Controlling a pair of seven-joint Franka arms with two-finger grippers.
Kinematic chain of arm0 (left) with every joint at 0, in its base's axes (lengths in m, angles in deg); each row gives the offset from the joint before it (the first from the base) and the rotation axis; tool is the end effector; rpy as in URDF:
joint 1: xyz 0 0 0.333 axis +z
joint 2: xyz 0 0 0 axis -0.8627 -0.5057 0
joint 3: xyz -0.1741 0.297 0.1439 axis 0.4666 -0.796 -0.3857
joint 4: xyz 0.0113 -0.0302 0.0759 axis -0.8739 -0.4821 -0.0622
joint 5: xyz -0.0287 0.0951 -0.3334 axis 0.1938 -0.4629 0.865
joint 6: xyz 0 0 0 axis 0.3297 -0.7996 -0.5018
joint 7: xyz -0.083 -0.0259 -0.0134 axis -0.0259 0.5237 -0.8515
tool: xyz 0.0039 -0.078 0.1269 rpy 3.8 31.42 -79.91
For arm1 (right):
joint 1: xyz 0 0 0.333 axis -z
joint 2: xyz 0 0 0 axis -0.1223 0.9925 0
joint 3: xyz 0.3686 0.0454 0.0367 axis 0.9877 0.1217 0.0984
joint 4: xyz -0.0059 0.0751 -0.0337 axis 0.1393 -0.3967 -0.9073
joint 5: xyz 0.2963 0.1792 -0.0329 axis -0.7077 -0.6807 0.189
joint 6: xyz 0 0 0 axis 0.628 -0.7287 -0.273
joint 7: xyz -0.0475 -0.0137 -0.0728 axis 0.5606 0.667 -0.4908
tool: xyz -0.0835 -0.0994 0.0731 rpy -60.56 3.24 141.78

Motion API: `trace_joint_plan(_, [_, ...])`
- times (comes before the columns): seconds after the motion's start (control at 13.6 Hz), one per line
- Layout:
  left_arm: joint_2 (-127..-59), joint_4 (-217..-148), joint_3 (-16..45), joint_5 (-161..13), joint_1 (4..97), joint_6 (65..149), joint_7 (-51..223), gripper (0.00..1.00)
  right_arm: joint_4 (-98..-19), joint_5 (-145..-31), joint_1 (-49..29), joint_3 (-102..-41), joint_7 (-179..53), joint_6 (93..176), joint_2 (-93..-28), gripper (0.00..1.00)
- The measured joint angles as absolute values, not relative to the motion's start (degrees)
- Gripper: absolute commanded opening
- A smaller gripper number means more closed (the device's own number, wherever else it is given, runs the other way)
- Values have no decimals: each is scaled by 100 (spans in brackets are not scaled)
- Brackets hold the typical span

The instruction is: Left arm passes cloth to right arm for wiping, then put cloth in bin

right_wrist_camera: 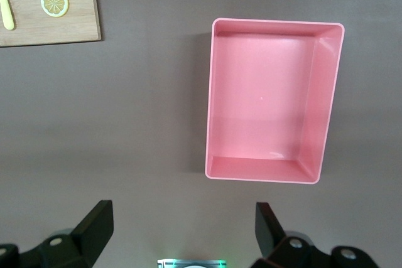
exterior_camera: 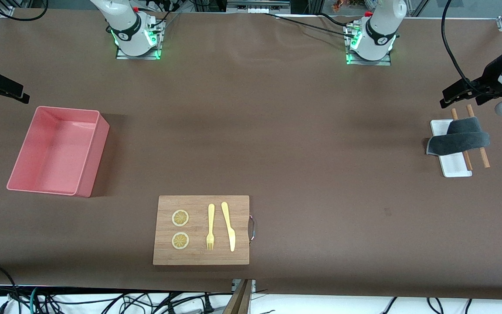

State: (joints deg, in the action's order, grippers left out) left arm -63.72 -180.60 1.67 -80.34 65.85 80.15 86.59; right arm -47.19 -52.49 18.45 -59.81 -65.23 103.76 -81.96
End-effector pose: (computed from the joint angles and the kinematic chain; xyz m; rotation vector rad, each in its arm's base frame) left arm 0.4801 -0.0017 0.6135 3.1024 0.2184 -0.1058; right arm 0.5070 -0.0470 0.6294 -3.1070 0.0715 0.1436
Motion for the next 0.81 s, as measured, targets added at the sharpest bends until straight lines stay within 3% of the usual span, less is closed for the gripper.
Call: trace_joint_plan(0.81, [-6555,-18054,150,-8034,6593,7910,8659,100,-4719,-5249,1835,-5976,-6536,10376,-8196,100])
